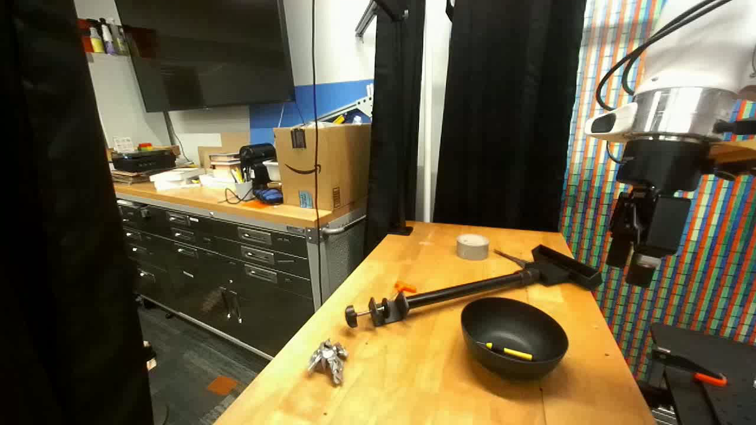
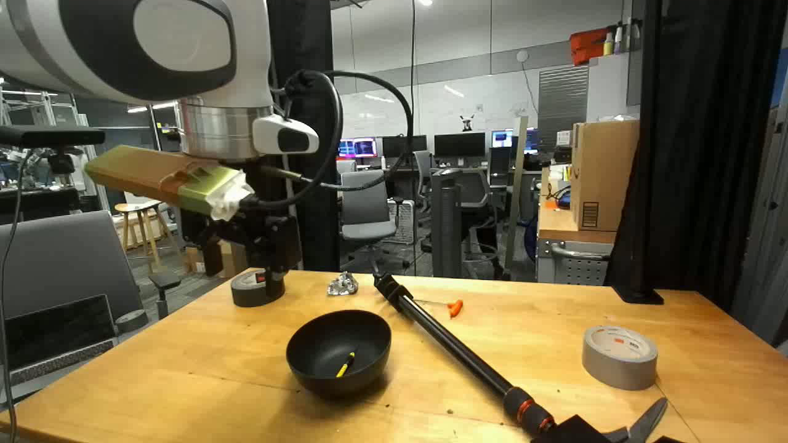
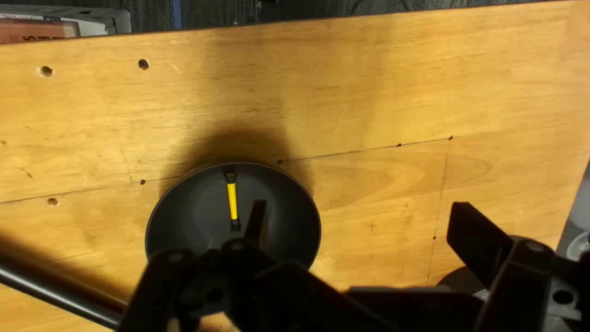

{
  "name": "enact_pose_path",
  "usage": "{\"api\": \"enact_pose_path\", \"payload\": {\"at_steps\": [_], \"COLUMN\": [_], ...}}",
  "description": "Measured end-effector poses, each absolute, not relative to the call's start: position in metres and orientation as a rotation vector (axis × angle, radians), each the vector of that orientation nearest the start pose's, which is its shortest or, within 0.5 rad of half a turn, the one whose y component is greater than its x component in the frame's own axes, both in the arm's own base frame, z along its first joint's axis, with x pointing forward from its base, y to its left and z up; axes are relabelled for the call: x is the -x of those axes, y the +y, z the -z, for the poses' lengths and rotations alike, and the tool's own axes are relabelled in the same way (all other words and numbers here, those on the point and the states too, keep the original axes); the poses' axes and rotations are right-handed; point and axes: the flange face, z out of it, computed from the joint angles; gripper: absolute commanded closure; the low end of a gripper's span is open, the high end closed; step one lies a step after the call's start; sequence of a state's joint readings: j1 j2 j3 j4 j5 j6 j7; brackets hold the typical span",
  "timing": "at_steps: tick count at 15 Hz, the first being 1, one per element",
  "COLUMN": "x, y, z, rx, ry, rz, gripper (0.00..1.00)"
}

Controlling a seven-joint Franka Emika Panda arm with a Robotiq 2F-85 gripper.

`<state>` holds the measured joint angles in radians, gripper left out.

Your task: Pick the orange object and put it in the bowl

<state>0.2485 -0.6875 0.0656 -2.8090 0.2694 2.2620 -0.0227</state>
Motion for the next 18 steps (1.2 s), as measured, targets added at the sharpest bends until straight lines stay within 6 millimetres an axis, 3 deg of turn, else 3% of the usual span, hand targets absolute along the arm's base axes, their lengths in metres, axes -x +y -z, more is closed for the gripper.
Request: {"api": "enact_pose_path", "payload": {"at_steps": [10,13,18], "x": [-0.322,-0.334,-0.358], "y": [0.108,0.104,0.104], "z": [-0.406,-0.426,-0.478], "rx": [2.932,2.923,2.920], "ry": [-0.234,-0.186,-0.138], "rz": [0.165,0.242,0.471], "gripper": [0.00,0.00,0.00]}}
